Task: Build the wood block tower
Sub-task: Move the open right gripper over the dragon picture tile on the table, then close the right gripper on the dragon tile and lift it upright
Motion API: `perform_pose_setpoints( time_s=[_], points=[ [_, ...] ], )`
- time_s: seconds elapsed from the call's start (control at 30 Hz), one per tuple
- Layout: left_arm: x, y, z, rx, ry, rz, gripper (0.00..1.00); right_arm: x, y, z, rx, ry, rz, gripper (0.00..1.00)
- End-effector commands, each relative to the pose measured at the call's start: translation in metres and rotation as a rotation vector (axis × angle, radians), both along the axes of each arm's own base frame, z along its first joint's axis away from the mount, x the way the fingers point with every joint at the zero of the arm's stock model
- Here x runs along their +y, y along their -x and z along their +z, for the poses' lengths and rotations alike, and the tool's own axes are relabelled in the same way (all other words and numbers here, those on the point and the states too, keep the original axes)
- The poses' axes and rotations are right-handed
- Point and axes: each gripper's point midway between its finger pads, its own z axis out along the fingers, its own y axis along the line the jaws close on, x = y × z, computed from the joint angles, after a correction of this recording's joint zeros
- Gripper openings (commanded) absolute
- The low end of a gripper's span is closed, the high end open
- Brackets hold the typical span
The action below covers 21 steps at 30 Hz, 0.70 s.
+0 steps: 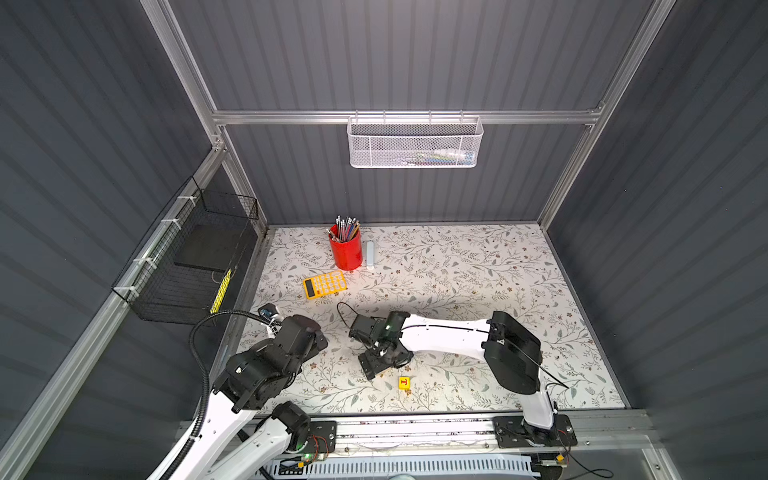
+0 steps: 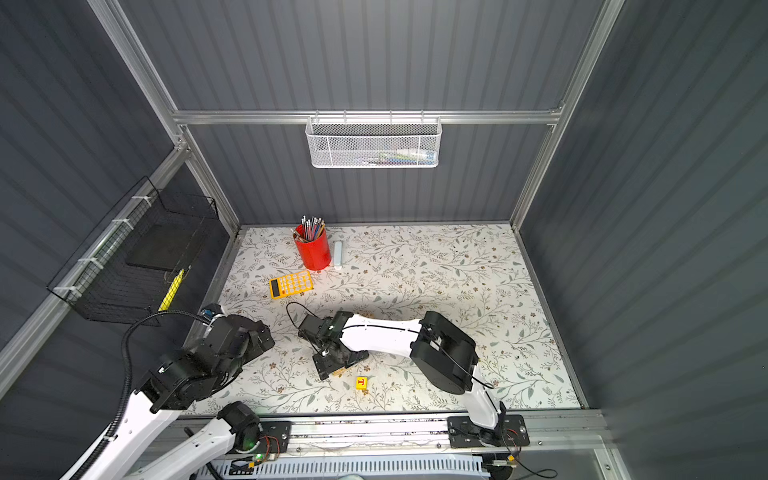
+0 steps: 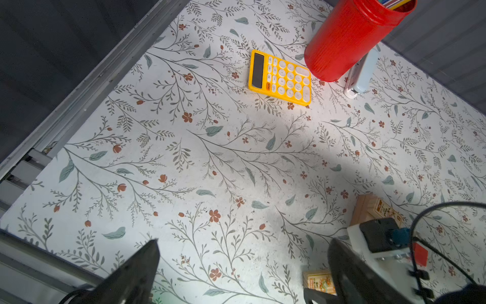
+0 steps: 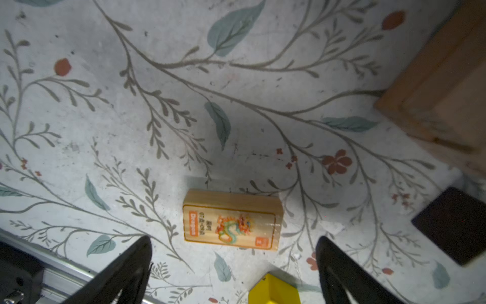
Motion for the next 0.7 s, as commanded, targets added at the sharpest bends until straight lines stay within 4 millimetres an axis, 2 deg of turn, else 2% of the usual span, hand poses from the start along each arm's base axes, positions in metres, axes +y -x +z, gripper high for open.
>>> perform_pose_setpoints(
  time_s=[0.0, 0.23, 0.67],
  points=[
    [0.013, 0.007, 0.005, 0.000, -0.025, 0.044, 1.00, -0.001, 0.003, -0.007, 0.045, 0.035, 0.000, 0.96],
    [0.015, 0.008, 0.002, 0.003, -0.035, 0.043, 1.00, -0.004, 0.004, -0.019, 0.073, 0.081, 0.010, 0.93],
    [0.012, 0.005, -0.004, 0.006, -0.031, 0.041, 1.00, -0.012, -0.001, -0.024, 0.055, 0.138, 0.021, 0.81]
  ],
)
